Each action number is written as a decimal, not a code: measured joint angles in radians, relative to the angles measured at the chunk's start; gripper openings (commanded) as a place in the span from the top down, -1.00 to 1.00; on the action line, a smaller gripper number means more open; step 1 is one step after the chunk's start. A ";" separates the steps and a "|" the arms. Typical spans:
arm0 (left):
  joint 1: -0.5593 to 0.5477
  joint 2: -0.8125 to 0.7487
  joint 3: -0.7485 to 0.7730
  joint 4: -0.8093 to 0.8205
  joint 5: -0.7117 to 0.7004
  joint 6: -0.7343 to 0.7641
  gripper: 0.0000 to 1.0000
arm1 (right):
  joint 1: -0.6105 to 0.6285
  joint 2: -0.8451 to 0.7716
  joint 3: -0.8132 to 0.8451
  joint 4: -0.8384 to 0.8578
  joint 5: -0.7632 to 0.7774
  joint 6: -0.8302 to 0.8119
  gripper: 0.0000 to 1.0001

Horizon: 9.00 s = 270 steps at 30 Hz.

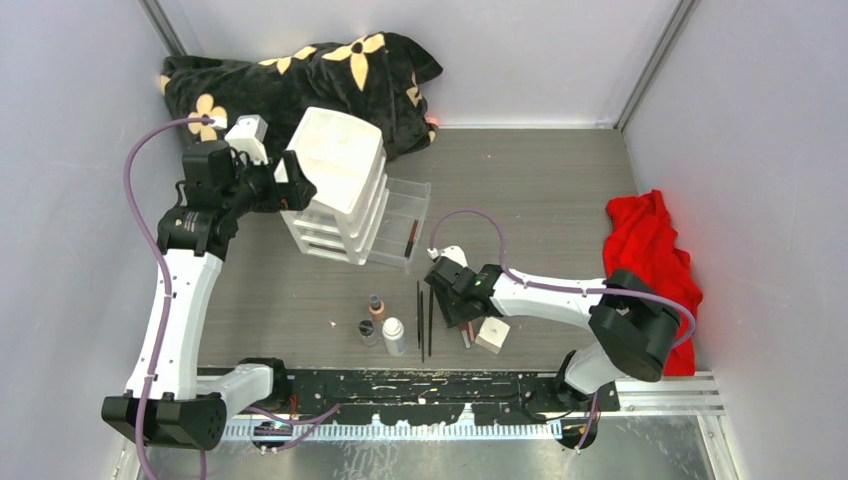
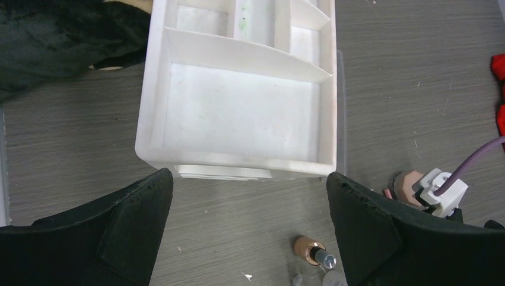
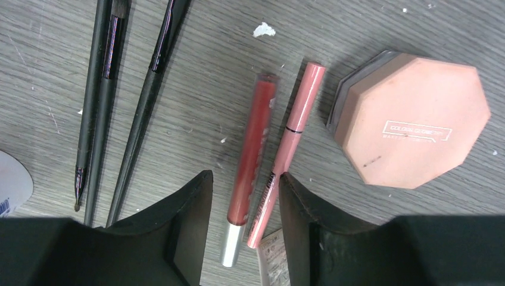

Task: Organize the makeup
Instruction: Pick up the lipstick at the center of the board, then place the lipstick in the drawer, then pick up the makeup from the center of the board, then place the makeup in the drawer, then close the drawer in the storage box.

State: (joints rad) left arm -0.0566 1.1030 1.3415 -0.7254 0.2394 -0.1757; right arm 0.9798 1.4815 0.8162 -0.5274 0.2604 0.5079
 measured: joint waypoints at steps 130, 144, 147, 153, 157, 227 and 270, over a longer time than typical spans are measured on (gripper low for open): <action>0.000 -0.003 -0.063 0.003 0.015 0.026 -1.00 | -0.199 -0.027 0.055 0.036 -0.018 -0.111 0.64; 0.000 0.006 -0.080 0.018 0.019 0.019 -1.00 | -0.015 -0.110 0.019 -0.060 0.039 0.027 0.15; 0.000 0.005 -0.089 0.018 0.019 0.019 -1.00 | -0.013 -0.115 0.000 -0.074 0.043 0.049 0.12; 0.000 0.005 -0.093 0.018 0.019 0.019 -1.00 | -0.013 -0.115 -0.043 -0.076 0.038 0.076 0.11; 0.000 0.003 -0.093 0.018 0.019 0.019 -1.00 | -0.013 -0.101 -0.057 -0.057 0.025 0.082 0.17; 0.000 -0.014 -0.119 0.015 0.006 0.048 -1.00 | -0.254 0.256 0.476 0.217 -0.009 -0.171 0.98; 0.000 -0.015 -0.119 0.014 0.015 0.029 -1.00 | -0.274 0.679 0.768 0.518 -0.423 -0.218 0.99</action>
State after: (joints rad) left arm -0.0566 1.0878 1.2224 -0.7116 0.2543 -0.1463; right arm 0.7059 2.1605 1.5845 -0.0090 -0.1627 0.2897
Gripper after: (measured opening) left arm 0.999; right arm 0.026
